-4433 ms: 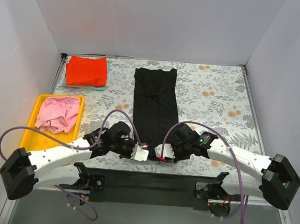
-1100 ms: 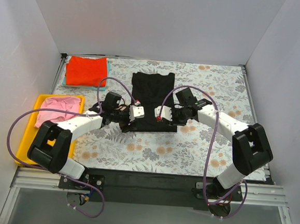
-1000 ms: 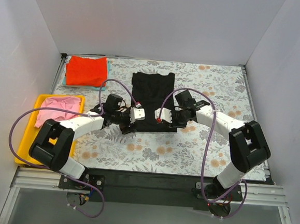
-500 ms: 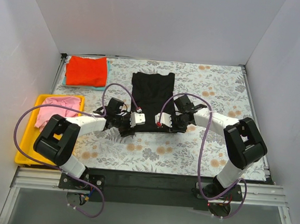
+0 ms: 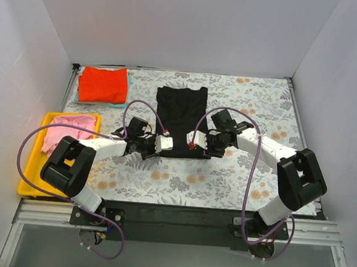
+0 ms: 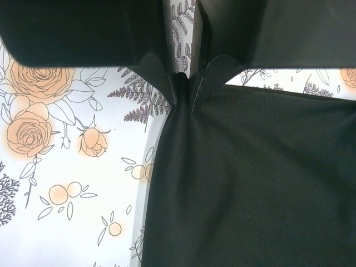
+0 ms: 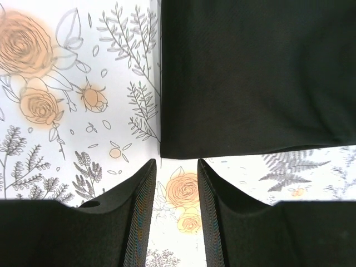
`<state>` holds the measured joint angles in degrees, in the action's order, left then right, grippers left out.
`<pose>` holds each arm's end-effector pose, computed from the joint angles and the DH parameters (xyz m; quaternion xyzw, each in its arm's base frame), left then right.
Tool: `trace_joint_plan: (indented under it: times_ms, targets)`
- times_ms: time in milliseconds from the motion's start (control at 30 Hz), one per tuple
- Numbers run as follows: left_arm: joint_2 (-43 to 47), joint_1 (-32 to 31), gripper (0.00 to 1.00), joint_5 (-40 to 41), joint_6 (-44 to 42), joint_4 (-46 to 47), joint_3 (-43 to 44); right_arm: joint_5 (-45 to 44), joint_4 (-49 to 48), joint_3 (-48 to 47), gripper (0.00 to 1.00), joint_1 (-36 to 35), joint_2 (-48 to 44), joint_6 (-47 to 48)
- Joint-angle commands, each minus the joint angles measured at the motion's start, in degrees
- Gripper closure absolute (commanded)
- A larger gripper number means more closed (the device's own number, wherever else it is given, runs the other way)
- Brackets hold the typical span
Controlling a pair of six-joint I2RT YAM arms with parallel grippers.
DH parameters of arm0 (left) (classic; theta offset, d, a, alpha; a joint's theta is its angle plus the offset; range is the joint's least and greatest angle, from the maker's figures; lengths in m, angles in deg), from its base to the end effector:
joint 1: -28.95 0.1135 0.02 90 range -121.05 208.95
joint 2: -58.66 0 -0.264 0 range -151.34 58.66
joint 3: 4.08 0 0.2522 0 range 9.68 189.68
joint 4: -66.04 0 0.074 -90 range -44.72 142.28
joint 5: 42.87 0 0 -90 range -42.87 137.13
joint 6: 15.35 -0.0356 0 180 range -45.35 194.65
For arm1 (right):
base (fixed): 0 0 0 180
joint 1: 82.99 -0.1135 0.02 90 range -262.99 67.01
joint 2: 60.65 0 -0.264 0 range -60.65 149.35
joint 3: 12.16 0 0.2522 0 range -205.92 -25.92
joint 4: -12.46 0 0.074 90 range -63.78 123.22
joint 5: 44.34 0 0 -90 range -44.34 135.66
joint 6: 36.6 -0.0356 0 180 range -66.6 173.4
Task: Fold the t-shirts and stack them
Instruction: Fold the tshirt
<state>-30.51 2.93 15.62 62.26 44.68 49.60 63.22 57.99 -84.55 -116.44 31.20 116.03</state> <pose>0.2422 -0.1389 0.1437 0.3766 0.8456 -0.2910 0.2417 0.2544 0.1809 0.1955 -0.7396 0.6205 0.0903 0.2446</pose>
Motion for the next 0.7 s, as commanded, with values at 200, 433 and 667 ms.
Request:
trace_joint_plan:
  times_ms: [200, 433, 667]
  targets:
    - [-0.57, -0.26, 0.88, 0.39, -0.54, -4.62, 1.47, 2.13, 2.42, -1.31, 0.57, -0.91, 0.43, -1.55]
    - [-0.92, -0.26, 0.86, 0.04, -0.19, -4.71, 1.56, 0.9, 0.58, -2.36, 0.57, -1.0, 4.82, -1.28]
    - [-1.01, -0.26, 0.87, -0.05, 0.78, -4.8, 2.79, -1.12, -1.97, -1.04, 0.65, -1.0, 6.76, -0.75]
